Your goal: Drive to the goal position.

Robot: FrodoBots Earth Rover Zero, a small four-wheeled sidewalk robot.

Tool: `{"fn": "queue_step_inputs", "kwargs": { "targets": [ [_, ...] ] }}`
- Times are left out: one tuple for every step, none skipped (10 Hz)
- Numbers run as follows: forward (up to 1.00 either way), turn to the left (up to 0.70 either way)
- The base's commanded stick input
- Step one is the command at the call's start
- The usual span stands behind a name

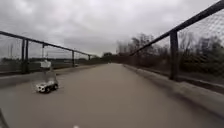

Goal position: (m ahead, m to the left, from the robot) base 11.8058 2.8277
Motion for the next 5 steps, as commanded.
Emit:
{"fn": "queue_step_inputs", "kwargs": {
  "targets": [
    [1.0,0.0],
    [1.0,0.0],
    [1.0,-0.01],
    [1.0,-0.28],
    [1.0,-0.4]
  ]
}}
